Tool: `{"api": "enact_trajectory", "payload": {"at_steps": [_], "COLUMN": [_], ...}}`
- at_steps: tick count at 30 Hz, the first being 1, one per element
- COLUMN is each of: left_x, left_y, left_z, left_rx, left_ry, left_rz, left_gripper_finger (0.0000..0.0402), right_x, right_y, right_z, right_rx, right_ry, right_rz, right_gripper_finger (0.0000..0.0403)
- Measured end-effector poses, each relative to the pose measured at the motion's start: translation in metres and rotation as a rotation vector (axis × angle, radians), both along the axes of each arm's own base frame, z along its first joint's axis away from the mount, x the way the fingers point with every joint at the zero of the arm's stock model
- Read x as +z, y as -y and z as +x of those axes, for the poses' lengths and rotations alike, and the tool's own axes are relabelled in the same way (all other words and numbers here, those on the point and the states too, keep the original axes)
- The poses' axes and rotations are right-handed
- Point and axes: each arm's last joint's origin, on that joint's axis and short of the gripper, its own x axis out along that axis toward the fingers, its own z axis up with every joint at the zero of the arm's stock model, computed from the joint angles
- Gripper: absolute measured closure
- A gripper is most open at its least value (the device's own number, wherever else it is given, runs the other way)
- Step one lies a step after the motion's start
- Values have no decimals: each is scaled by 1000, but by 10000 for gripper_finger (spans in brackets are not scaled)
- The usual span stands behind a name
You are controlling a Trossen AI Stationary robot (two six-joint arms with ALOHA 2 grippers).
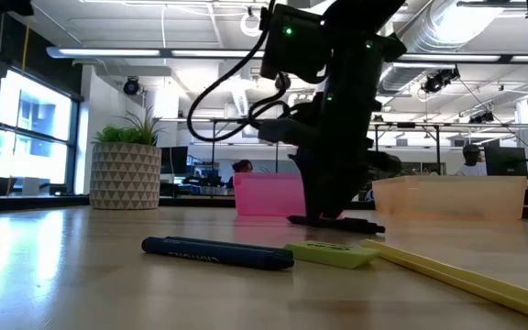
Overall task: Sort crayons/erasers/pens/pencils in bins
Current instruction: Put the black pen into the orange bin
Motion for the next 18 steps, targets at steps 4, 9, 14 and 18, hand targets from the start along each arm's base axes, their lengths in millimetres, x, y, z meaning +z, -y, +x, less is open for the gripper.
{"api": "enact_trajectory", "payload": {"at_steps": [4,9,14,18], "left_x": [0,0,0,0], "left_y": [-6,-11,-17,-22], "left_z": [3,7,10,12], "left_rx": [5,-8,1,26], "left_ry": [-6,-17,-25,-27], "left_rz": [22,58,78,82], "left_gripper_finger": [334,335,332,332], "right_x": [-1,-2,2,11], "right_y": [4,6,6,7], "right_z": [-3,-3,-4,-10], "right_rx": [11,65,109,130], "right_ry": [-36,-48,-42,-54], "right_rz": [-3,-5,-12,-33], "right_gripper_finger": [347,394,388,397]}}
